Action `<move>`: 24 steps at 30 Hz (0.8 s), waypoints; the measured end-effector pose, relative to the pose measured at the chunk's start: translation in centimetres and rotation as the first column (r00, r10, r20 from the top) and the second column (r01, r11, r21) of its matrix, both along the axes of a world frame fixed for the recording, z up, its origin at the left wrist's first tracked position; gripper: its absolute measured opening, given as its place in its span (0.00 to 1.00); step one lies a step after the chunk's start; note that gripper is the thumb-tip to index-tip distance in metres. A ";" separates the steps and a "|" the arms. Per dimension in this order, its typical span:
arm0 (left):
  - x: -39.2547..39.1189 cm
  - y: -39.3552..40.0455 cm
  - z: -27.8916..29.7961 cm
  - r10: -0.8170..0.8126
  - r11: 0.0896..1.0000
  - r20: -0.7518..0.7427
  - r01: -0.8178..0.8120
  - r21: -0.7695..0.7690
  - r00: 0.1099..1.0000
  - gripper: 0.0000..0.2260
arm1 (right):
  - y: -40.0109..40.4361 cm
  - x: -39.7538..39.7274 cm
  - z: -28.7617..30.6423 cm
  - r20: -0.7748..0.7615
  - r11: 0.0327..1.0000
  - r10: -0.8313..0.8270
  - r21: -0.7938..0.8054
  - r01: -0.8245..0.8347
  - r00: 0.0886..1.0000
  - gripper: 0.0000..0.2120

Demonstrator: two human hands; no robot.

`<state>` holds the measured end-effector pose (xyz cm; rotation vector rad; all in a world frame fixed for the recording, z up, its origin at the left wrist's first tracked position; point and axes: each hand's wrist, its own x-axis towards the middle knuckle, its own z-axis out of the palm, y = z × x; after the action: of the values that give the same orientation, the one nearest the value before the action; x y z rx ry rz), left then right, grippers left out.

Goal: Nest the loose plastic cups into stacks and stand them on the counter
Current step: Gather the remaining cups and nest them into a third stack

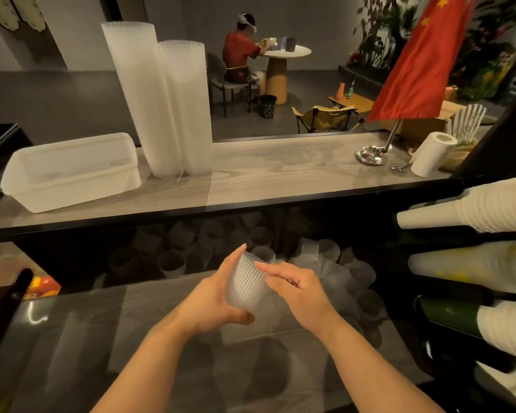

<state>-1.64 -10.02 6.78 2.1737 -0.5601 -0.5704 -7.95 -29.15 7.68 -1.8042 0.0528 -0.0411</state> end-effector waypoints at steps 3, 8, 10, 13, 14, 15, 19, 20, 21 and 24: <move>-0.1 -1.5 -1.0 0.001 1.000 -0.046 0.000 0.029 0.999 0.53 | -2.6 0.3 -0.8 -0.022 0.994 0.000 -0.108 -0.002 1.000 0.17; -1.1 -3.0 -2.7 0.031 0.999 -0.144 -0.027 0.036 0.989 0.53 | -9.1 0.2 -4.0 -0.120 0.919 -0.360 -0.214 0.330 0.925 0.14; -1.6 -3.2 -3.5 0.054 0.998 -0.153 -0.049 0.035 0.987 0.53 | -11.6 -0.8 -6.3 -0.222 0.856 -0.413 -0.424 0.294 0.883 0.14; -2.0 -3.2 -4.4 0.072 0.996 -0.150 -0.064 0.054 0.986 0.54 | -13.2 -2.9 -9.8 -0.336 0.763 -0.469 -0.620 0.183 0.817 0.14; -2.1 -3.3 -4.6 0.071 0.996 -0.151 -0.062 0.061 0.986 0.54 | -13.3 -3.7 -10.6 -0.349 0.732 -0.489 -0.663 0.158 0.799 0.14; -2.2 -3.3 -4.6 0.069 0.996 -0.158 -0.060 0.065 0.985 0.54 | -13.3 -4.3 -11.2 -0.355 0.701 -0.502 -0.701 0.130 0.789 0.13; -2.4 -3.2 -4.5 0.070 0.996 -0.157 -0.059 0.074 0.985 0.55 | -11.9 -6.1 -12.9 -0.440 0.599 -0.460 -0.795 -0.096 0.771 0.09; -2.4 -3.2 -4.4 0.070 0.995 -0.155 -0.059 0.074 0.985 0.55 | -11.5 -6.3 -13.3 -0.451 0.579 -0.450 -0.805 -0.133 0.770 0.07; -2.4 -3.2 -4.4 0.069 0.995 -0.150 -0.058 0.077 0.986 0.55 | -11.2 -6.4 -13.8 -0.456 0.564 -0.449 -0.812 -0.152 0.769 0.07; -2.8 -3.3 -4.2 0.061 0.995 -0.140 -0.049 0.088 0.988 0.55 | -10.4 -6.6 -14.4 -0.429 0.515 -0.474 -0.843 -0.153 0.769 0.08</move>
<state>-4.43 -13.34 2.53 2.1986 -0.4042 -0.7242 -14.57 -39.53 -6.73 -2.7461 0.8487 0.4930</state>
